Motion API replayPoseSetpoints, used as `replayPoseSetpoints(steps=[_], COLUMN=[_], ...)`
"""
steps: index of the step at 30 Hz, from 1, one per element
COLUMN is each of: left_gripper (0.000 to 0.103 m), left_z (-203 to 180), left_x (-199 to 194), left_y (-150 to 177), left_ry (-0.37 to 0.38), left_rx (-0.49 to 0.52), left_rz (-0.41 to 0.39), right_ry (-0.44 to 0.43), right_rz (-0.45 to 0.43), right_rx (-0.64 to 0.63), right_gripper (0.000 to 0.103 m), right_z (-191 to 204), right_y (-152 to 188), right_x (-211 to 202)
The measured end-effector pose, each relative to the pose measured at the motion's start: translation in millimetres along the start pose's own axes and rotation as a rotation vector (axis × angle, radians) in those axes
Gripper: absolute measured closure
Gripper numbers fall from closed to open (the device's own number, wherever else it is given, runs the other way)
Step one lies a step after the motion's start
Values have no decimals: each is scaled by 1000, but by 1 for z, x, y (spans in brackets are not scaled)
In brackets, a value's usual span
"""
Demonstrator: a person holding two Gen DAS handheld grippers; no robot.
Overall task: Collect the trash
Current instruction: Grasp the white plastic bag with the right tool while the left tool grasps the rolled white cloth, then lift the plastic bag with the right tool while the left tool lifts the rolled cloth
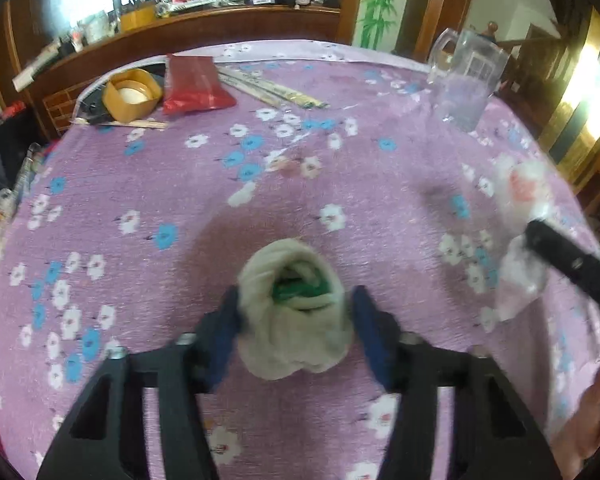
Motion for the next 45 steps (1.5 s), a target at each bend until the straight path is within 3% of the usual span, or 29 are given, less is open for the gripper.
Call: replayPoseSetpoints(steps=[2,8,16,24,45], left_gripper=[64,67,67,66,66], left_z=[7,46,81,78,71], left_x=[-4,-28,-60,-55,-68], left_y=[4,23,31,31,33], left_ry=[22,8,-170,-237,-285], left_rx=[-13,-70,-132,-88,-51], left_rz=[-5,-82,-307,-338,-402], right_ry=[-7,-6,-8,7,56], right_rz=[4,24,67,87,98], right_rx=[3,-55,-226,-336,-336], right_gripper=[72,72,72,72,72], right_z=[1,14,53,74,66], right_y=[0,5,24,37,38], right_x=[0,5,20,28,34])
Point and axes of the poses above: each gripper's, at about its wrist camera, not at the fingertips, and x roughly the way its jaws point, z to its left, y to its underside, the point moved 5 cm from there along x, roughly the way its jaws point, and after that the axes turned 15 degrees about -y, right-handed, at the moved point
